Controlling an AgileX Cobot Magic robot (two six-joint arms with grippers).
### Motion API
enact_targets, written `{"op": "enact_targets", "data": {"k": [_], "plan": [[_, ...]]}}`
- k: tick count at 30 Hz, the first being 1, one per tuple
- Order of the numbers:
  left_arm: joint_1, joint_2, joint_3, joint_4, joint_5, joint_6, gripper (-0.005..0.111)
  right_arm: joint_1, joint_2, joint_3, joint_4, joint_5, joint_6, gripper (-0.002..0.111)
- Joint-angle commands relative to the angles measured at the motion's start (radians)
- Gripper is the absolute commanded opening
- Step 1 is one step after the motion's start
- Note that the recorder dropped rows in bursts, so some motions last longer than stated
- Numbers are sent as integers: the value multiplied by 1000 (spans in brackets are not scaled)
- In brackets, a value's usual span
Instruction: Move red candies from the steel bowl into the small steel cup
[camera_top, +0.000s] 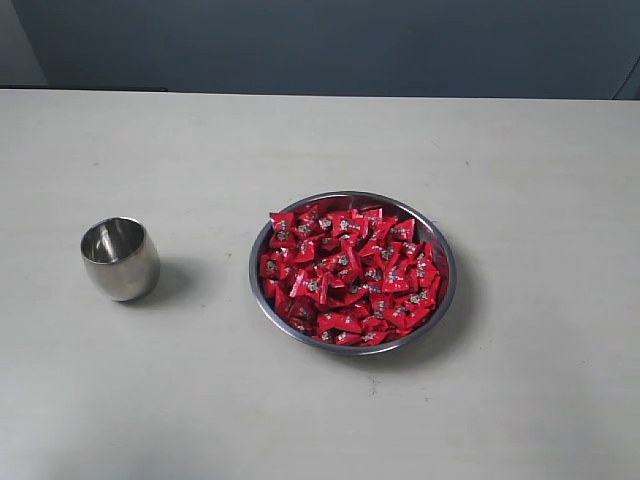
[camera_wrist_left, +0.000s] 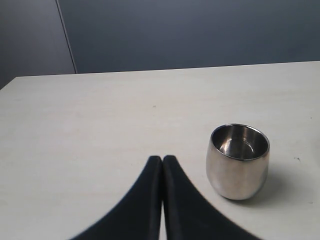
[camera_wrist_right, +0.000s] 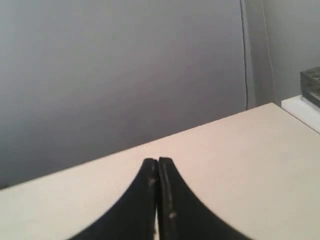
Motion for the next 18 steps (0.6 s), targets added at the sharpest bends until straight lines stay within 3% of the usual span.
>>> {"op": "enact_targets", "data": {"k": [1, 11, 18], "plan": [[1, -4, 4, -2, -2, -1, 0, -4, 196, -160, 25, 148, -172, -1], [1, -4, 4, -2, -2, -1, 0, -4, 676, -404, 591, 405, -929, -1], [1, -4, 4, -2, -2, -1, 0, 32, 963, -557, 646, 564, -1038, -1]]}}
